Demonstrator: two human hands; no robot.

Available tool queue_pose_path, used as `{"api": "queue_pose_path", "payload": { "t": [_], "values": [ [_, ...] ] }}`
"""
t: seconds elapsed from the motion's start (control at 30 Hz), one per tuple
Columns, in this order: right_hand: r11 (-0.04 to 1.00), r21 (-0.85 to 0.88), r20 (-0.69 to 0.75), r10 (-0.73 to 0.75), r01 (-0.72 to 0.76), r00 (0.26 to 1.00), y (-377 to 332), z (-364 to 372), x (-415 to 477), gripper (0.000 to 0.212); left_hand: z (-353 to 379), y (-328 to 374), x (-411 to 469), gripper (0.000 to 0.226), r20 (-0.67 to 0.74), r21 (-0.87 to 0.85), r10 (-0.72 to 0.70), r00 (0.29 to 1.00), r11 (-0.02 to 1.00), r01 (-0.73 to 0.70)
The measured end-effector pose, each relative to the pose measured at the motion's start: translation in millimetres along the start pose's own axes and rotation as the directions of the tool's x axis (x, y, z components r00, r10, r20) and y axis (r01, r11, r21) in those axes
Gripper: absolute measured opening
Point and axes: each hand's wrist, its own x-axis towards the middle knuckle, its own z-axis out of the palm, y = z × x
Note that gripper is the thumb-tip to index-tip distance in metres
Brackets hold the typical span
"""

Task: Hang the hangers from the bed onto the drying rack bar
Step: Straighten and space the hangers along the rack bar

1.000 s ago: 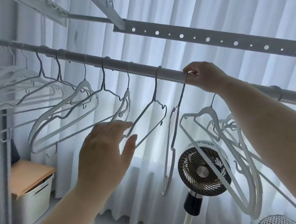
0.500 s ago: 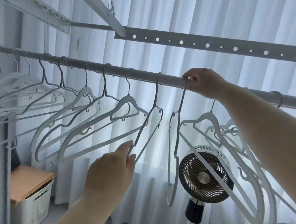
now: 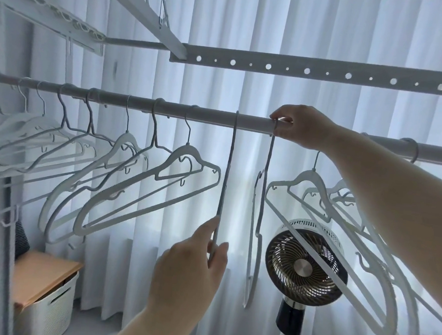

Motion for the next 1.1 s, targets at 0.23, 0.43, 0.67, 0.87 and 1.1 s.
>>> {"api": "queue_pose_path", "payload": {
  "t": [0.23,0.43,0.67,0.87,1.1],
  "values": [
    [1.0,0.01,-0.001,-0.002,0.002,1.0,-1,0,0,0.033,3,-1,-1,0.042,-0.005,0.033,0.045,0.999,0.998,-0.044],
    [1.0,0.005,0.008,-0.01,0.01,1.0,-1,-1,0,0.039,2,2,-2,0.049,0.041,0.06,0.083,0.996,0.995,-0.086],
    [0.999,0.013,-0.008,-0.038,0.038,0.999,-3,-6,0,0.043,-12,-8,1,0.046,-0.191,0.213,0.297,0.936,0.943,-0.256],
    [0.994,-0.019,-0.033,-0.109,0.109,0.993,-23,-4,10,0.043,-39,-11,10,0.026,-0.427,0.403,0.498,0.755,0.852,-0.334],
    [0.983,-0.083,0.056,-0.159,0.163,0.986,-49,11,23,0.048,-43,-29,9,0.045,-0.17,0.334,0.044,0.984,0.942,0.016]
  ]
}}
